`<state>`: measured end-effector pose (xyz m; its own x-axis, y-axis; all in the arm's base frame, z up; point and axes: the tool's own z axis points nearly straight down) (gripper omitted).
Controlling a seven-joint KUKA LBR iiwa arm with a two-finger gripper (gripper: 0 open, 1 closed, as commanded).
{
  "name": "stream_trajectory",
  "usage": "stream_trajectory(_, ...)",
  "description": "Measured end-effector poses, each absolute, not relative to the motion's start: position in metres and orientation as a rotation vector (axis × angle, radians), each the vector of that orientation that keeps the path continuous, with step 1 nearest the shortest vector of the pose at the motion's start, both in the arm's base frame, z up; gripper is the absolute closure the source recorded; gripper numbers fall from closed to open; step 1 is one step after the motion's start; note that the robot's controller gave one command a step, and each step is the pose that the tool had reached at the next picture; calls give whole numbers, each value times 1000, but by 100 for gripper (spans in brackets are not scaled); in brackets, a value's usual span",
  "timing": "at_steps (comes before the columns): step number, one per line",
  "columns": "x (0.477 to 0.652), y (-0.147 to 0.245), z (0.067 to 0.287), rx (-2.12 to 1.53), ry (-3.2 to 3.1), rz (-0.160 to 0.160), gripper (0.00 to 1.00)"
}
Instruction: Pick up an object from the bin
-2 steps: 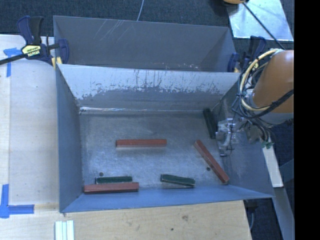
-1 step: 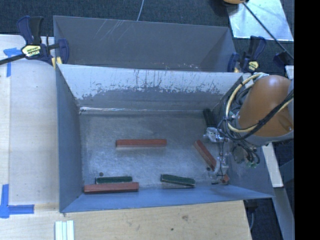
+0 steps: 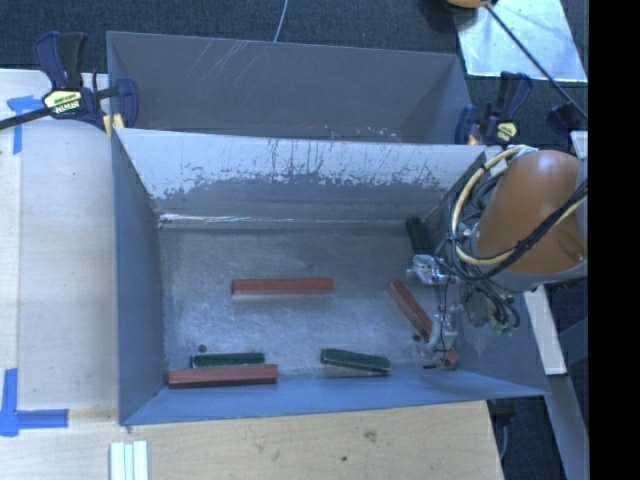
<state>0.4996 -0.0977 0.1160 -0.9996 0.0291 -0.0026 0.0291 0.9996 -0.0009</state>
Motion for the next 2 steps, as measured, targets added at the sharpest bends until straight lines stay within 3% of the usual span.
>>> stream_trajectory(2, 501, -134, 93, -313, 3124, -2, 0)
